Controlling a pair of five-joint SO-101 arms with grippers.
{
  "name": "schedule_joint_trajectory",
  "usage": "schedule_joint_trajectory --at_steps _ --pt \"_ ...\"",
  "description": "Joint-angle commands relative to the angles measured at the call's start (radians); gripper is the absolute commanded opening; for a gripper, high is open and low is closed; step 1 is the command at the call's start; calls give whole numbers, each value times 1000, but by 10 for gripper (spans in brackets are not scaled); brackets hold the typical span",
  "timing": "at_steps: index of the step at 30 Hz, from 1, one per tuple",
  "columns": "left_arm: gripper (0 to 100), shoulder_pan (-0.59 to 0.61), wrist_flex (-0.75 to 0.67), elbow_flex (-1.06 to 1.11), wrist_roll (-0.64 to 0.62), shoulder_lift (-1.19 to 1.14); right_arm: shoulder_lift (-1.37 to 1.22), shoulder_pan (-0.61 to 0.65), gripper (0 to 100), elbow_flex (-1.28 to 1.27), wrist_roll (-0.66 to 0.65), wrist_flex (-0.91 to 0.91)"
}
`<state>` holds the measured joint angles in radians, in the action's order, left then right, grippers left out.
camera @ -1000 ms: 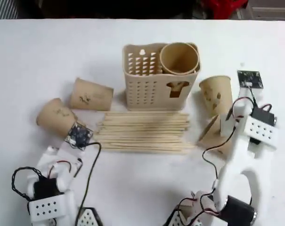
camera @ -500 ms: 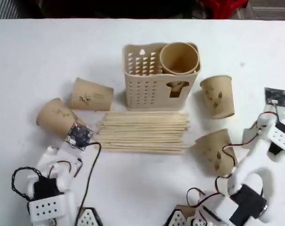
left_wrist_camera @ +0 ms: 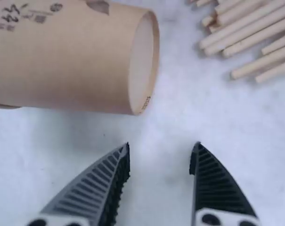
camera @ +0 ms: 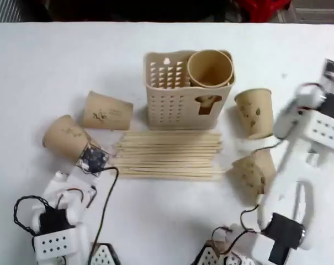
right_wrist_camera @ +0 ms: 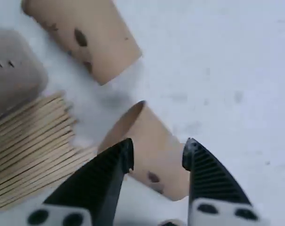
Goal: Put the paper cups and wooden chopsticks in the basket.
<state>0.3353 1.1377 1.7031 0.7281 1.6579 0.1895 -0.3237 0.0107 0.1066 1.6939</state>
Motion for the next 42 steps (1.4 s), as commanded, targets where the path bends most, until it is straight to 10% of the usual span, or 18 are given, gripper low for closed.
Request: schedule_joint_trajectory --at_steps 1,19,42 --pt "211 7 8 -5 9 -2 -21 111 206 26 104 19" --pt "211 7 9 -5 11 -2 -352 70 215 21 95 -18" --pt "211 7 8 -5 11 -2 -343 -236 50 -31 -362 -18"
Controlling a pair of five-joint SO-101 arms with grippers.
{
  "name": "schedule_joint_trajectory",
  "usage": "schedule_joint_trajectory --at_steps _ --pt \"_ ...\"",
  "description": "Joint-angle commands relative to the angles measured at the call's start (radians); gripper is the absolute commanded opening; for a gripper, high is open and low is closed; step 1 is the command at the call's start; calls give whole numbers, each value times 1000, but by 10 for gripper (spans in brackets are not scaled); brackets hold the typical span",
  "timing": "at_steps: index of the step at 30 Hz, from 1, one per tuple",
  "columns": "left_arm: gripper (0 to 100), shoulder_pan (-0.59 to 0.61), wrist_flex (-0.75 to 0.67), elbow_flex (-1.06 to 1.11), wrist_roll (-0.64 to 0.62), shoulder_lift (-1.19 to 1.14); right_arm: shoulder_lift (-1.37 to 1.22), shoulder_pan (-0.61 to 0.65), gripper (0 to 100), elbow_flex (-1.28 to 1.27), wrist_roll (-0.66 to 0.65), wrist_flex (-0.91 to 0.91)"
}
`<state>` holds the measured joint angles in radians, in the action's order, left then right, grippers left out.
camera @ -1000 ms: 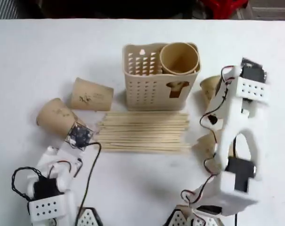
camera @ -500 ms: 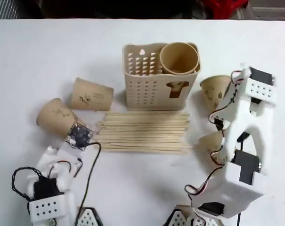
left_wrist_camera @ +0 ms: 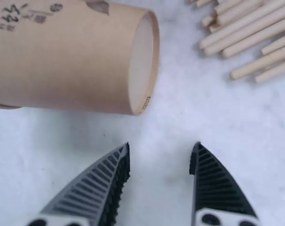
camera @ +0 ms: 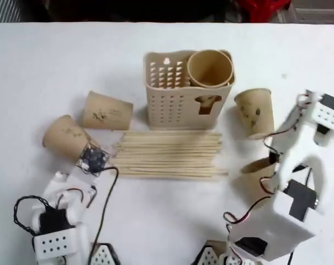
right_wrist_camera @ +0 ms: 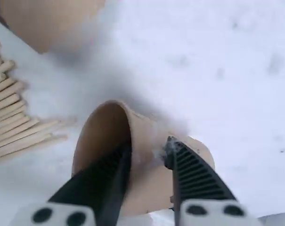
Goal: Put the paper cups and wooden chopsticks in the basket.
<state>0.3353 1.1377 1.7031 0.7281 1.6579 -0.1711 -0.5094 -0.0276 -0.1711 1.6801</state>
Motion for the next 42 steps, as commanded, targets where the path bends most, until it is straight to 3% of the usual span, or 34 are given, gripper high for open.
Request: schedule_joint_trajectory --at_steps 1,6,13,17,23,26,31,38,42 --pt "211 7 8 -5 11 -2 18 -62 32 9 -126 -4" --pt "211 7 8 -5 11 -2 18 -173 16 61 -278 -4" --pt "211 7 8 -5 11 -2 18 -274 16 233 -292 4" --pt "211 7 8 -5 11 -2 35 -266 16 350 -307 12" --pt "211 7 8 -5 11 -2 223 -232 16 493 -226 31" --pt "211 7 8 -5 11 -2 369 -163 16 500 -183 31" --pt "211 7 8 -5 11 -2 512 81 16 506 -92 21" --pt "211 7 9 -5 11 -2 595 357 16 506 170 -225" --pt "211 7 9 -5 11 -2 590 510 16 502 192 -364"
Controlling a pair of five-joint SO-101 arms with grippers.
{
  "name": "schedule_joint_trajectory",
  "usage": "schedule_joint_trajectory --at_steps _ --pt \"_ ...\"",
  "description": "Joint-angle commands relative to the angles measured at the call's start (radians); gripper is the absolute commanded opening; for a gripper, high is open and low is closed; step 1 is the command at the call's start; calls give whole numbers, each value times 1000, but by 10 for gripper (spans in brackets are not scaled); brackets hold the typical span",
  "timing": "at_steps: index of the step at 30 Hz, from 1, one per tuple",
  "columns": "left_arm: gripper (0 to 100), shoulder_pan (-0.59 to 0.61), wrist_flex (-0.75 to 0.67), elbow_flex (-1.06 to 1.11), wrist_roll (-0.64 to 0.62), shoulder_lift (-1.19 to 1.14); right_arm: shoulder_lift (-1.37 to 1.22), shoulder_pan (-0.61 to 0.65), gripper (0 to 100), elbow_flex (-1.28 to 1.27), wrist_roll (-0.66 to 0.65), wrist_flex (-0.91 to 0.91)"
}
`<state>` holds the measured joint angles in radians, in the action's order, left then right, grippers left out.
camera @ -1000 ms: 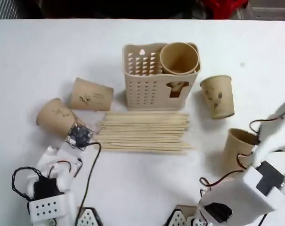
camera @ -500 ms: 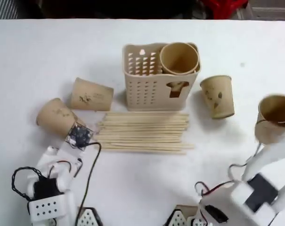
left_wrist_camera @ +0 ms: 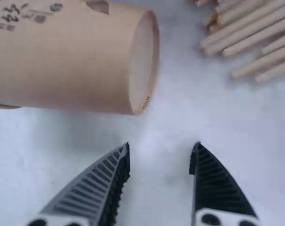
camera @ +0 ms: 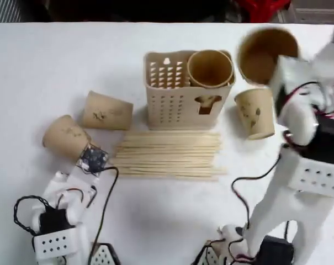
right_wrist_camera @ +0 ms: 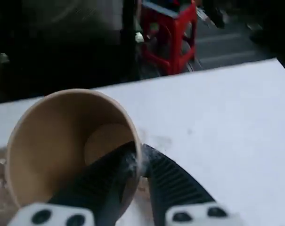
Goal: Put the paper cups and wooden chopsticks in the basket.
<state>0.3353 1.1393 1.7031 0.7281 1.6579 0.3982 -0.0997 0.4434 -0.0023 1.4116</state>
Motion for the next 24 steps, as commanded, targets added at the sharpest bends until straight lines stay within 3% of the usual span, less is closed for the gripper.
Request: schedule_joint_trajectory --at_steps 1,6,24 --pt "211 7 8 -5 11 -2 12 131 16 28 25 -114" --pt "211 7 8 -5 11 -2 -88 209 16 32 17 -151" --pt "211 7 8 -3 11 -2 -242 162 18 28 17 -120"
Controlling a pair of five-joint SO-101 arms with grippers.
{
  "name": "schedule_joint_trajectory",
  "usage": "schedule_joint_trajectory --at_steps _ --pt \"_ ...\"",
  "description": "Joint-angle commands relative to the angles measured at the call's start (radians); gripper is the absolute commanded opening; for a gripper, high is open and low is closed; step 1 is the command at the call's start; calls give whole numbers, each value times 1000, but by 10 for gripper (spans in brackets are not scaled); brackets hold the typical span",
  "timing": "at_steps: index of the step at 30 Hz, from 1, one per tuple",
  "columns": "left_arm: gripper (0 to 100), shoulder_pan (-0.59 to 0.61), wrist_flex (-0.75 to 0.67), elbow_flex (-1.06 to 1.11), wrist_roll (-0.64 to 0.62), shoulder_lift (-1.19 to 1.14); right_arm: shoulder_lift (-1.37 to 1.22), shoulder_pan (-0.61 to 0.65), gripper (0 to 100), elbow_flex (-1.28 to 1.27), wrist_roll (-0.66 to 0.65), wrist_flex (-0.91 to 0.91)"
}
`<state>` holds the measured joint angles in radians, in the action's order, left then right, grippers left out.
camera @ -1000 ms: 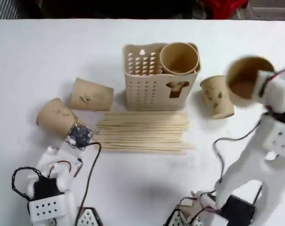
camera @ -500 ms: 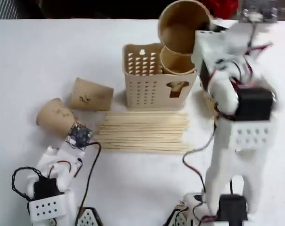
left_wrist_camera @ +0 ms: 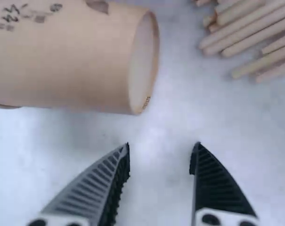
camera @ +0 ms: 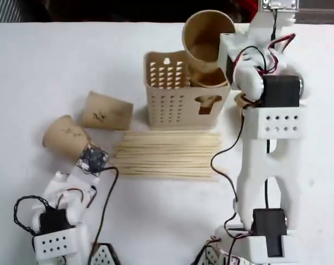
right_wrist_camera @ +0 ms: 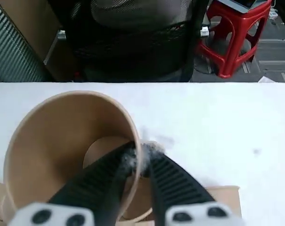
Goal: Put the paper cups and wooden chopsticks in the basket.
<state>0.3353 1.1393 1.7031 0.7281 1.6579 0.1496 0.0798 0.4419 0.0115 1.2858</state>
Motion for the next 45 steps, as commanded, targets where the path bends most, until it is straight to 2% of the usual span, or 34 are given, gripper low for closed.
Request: schedule_joint_trajectory --at_steps 1,10,17,21,24,27,32,36,45 --pt "211 7 8 -3 11 -2 5 -24 18 28 3 12" --pt "211 7 8 -3 11 -2 5 -30 26 26 2 54" --pt "211 7 8 -3 11 -2 8 -30 206 26 2 87" --pt "211 7 8 -3 11 -2 16 -38 230 38 2 71" --pt "211 7 8 -3 11 -2 22 -99 230 78 2 61" --pt "211 7 8 -3 11 -2 -1 -217 230 103 5 41" --pt "211 7 8 -3 11 -2 -193 -308 207 114 11 24" --pt "211 7 8 -3 11 -2 -390 -311 135 181 12 -1" --pt "211 7 8 -3 11 -2 -769 -302 135 493 14 25"
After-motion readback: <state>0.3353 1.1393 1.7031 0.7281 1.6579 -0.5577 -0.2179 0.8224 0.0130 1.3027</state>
